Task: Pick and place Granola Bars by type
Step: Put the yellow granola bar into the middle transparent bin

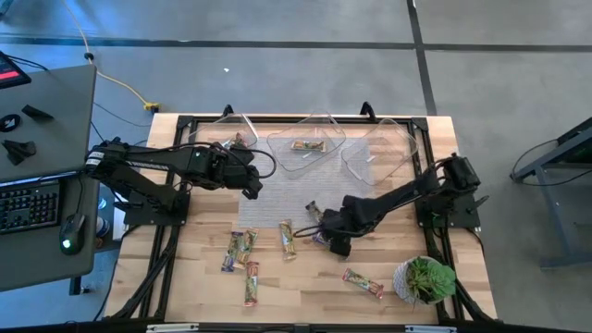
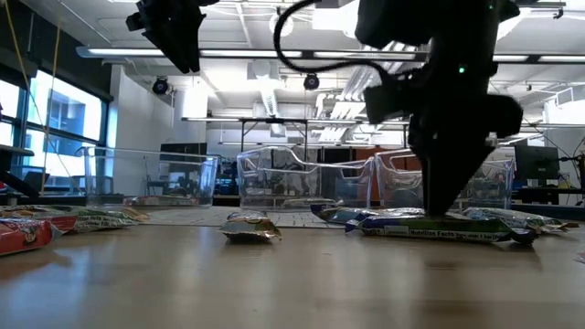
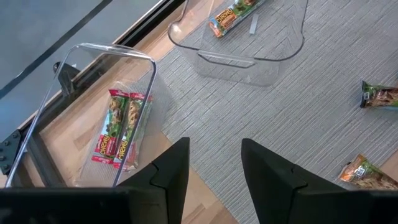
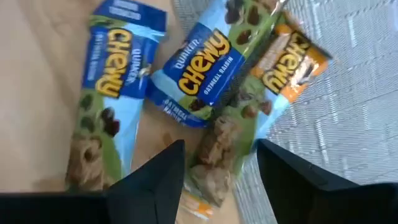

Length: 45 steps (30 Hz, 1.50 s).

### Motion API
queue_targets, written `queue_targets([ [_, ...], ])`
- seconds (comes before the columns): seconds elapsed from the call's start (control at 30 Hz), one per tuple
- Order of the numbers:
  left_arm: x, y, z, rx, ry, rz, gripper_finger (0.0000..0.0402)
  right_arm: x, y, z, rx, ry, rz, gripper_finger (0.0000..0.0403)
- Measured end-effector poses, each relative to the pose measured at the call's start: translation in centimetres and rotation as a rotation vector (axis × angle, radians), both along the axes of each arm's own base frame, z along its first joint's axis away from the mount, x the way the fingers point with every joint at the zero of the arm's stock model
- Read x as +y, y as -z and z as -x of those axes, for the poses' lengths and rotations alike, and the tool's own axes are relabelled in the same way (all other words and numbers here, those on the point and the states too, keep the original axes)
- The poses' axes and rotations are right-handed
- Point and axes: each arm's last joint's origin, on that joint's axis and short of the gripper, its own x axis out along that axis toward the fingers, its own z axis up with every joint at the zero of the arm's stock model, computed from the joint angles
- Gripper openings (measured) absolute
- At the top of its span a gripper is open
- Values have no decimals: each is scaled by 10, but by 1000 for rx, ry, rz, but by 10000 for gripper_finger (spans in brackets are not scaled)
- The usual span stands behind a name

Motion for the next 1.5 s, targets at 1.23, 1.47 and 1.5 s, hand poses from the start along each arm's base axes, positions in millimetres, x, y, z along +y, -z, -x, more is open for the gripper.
queue_targets([
  [1.23,0,0,-1,-14,-2,6,140,-79,-94,-29,-305,-142,253,101],
  [1.47,0,0,-1,-18,-8,8,140,-154,-113,-54,-485,-165,296,102],
  [1.5,0,0,-1,-18,-8,8,140,-165,-111,-56,-494,-150,307,102],
])
